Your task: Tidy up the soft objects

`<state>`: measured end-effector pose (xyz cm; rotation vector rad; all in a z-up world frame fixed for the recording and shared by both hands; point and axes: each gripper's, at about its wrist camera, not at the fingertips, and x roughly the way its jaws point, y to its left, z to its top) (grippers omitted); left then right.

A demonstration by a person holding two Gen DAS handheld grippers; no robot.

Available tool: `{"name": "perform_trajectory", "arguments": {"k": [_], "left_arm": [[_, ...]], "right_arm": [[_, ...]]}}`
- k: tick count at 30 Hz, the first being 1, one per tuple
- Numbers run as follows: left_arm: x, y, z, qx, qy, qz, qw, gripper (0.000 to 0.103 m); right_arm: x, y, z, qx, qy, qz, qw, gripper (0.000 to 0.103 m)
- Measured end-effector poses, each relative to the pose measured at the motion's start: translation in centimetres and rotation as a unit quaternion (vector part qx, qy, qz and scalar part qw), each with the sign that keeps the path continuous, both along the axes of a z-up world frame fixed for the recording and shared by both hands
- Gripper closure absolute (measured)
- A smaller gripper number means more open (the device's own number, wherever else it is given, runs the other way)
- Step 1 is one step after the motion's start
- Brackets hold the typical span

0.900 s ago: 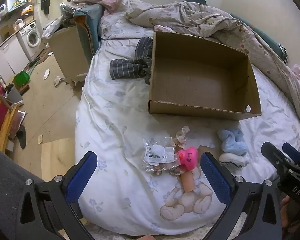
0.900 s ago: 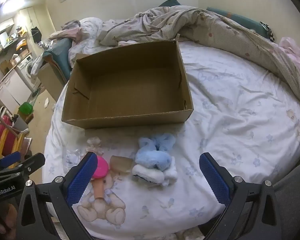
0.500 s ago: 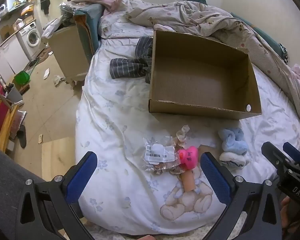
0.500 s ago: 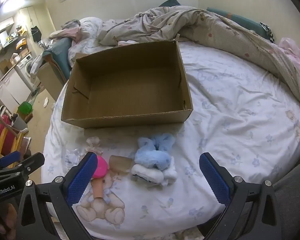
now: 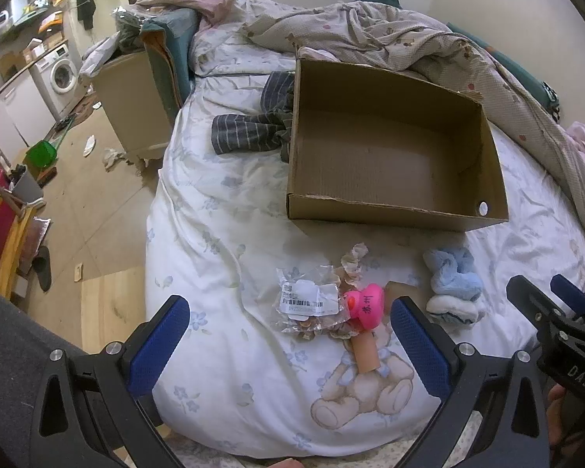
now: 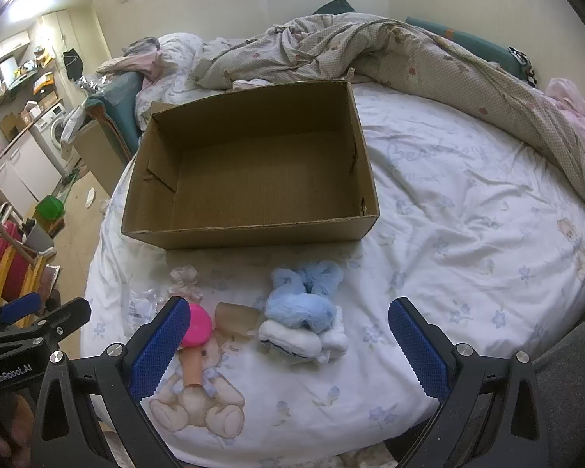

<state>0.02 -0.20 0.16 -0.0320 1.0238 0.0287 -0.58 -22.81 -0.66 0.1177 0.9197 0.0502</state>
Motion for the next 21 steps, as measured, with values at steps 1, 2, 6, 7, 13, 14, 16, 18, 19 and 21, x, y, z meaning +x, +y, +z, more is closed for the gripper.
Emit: {"name": "perform_trajectory", "arguments": {"k": [1,2,6,7,13,14,16,18,19,21], "left_arm": [[0.02,0.0,0.03,0.0,0.001,0.001,1.0,0.0],[0.04,-0.02,0.07,0.0,0.001,0.001,1.0,0.0],[0.07,-0.11,0.04,0.001,-0.001,0.0,1.0,0.0],[0.05,0.02,-0.01,0.0,0.001,0.001,1.0,0.0],[0.05,0.11,-0.07,-0.001,0.002,0.001,1.0,0.0],[0.04,0.13,-0.05,-0.001,0.001,0.001,1.0,0.0],[0.08,0.21,0.0,-0.001,0.001,0.002,1.0,0.0],[0.13,0.32,0.04,-0.002,0.001,0.002,1.0,0.0],[0.04,0.11,-0.06,-0.002,0.002,0.002,1.0,0.0],[0.06,0.13,0.0,-0.001,0.002,0.002,1.0,0.0]], "right_arm": [[0.04,0.07,0.0,-0.001,0.001,0.0,1.0,0.0],[0.06,0.11,0.01,-0.001,0.002,0.0,1.0,0.0],[0.07,0.13,0.03,-0.001,0.002,0.0,1.0,0.0],[0.08,0.12,0.03,-0.001,0.002,0.0,1.0,0.0],[0.05,0.11,0.02,-0.001,0.002,0.0,1.0,0.0],[0.06,0.08,0.0,0.0,0.002,0.0,1.0,0.0],[0.05,0.08,0.01,0.0,0.002,0.0,1.0,0.0],[0.05,0.07,0.01,0.0,0.002,0.0,1.0,0.0],[0.05,0.08,0.01,0.0,0.002,0.0,1.0,0.0],[0.06,0.09,0.01,0.0,0.002,0.0,1.0,0.0]]}}
